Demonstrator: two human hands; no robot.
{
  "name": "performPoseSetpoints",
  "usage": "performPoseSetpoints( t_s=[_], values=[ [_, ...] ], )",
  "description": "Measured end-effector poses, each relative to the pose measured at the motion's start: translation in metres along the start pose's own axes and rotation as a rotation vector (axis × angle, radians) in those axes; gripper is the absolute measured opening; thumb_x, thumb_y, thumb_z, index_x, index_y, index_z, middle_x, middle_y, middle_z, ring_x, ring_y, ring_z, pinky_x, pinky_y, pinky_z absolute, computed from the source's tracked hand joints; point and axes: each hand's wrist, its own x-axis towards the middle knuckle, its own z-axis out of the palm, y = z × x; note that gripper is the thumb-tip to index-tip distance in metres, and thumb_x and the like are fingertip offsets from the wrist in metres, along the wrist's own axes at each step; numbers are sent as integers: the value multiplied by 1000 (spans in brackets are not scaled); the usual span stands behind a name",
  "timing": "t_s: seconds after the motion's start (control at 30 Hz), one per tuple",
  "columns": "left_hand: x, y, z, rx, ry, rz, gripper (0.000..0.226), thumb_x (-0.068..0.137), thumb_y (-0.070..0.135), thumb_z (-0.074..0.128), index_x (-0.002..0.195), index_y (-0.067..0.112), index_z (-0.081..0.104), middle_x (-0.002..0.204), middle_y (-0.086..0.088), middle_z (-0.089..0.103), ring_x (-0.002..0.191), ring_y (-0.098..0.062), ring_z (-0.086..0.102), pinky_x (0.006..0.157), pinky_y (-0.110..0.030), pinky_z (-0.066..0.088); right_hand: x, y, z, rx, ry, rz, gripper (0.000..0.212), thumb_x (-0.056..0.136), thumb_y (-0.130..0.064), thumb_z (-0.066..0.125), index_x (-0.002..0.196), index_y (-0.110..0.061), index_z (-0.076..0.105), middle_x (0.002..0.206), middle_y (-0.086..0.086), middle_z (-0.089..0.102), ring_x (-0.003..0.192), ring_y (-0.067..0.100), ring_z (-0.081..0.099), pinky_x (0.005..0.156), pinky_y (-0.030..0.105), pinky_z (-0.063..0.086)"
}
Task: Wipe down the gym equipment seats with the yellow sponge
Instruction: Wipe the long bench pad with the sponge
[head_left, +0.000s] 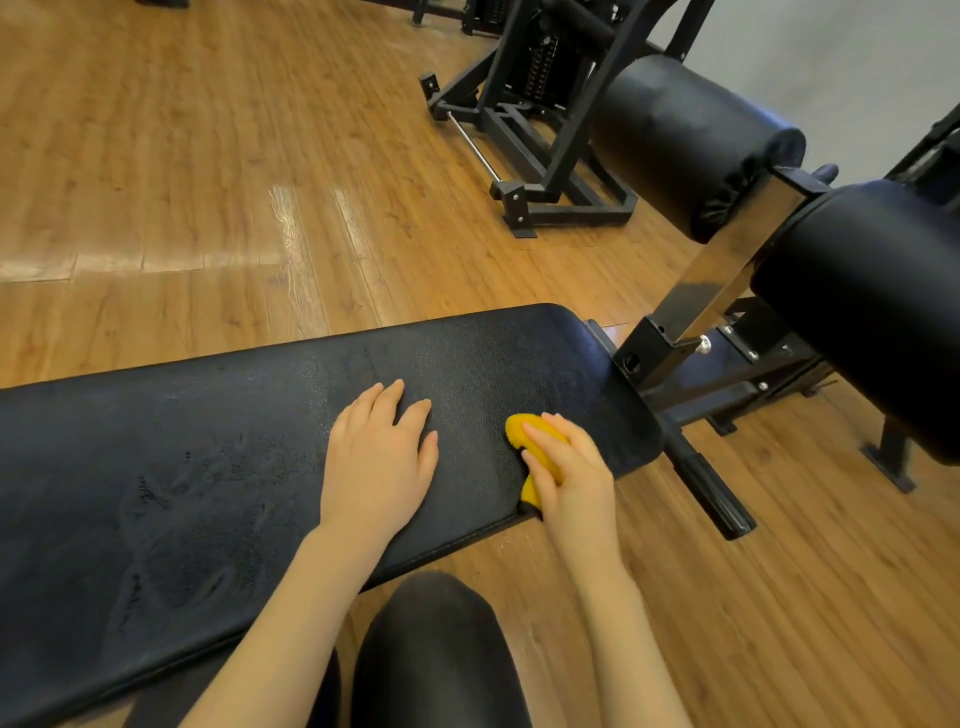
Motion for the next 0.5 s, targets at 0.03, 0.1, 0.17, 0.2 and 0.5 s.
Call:
performPoseSetpoints(
  t_s=[0.03, 0.1, 0.17, 0.2, 0.5],
  values=[
    [0, 0, 0, 3, -1, 4, 35, 86, 28, 67, 119, 13, 68, 130, -17, 59, 122, -37, 53, 99, -51, 43, 10, 3, -3, -15, 2, 16, 29, 89, -10, 65, 118, -13, 69, 132, 6, 57, 125, 23, 51, 106, 43, 42],
    [-1, 1, -1, 7, -3, 9, 36, 87, 28, 66, 121, 13, 67, 131, -17, 59, 124, -37, 52, 101, -51, 42, 18, 6, -6, -39, 3, 34, 28, 90, -10, 65, 117, -12, 69, 130, 6, 58, 122, 24, 53, 103, 46, 44],
    [-2, 0, -1, 15, -6, 11, 37, 88, 29, 65, 122, 14, 66, 132, -17, 58, 125, -36, 51, 102, -50, 41, 11, 4, -5, -61, 11, 37, 29, 91, -11, 63, 120, -13, 68, 132, 4, 57, 123, 22, 52, 104, 44, 43],
    [-2, 0, -2, 16, -9, 12, 37, 89, 29, 64, 123, 14, 65, 132, -16, 58, 125, -36, 51, 103, -50, 41, 2, 2, -4, -62, 30, 42, 29, 91, -11, 63, 120, -14, 68, 133, 3, 56, 125, 21, 51, 106, 41, 42],
    [-3, 0, -2, 32, -18, 19, 38, 89, 29, 63, 124, 15, 65, 133, -17, 58, 125, -36, 51, 104, -49, 39, 2, 32, -27, -97, 155, 83, 30, 87, -4, 66, 117, -11, 68, 130, 8, 58, 120, 22, 53, 101, 28, 34]
  ],
)
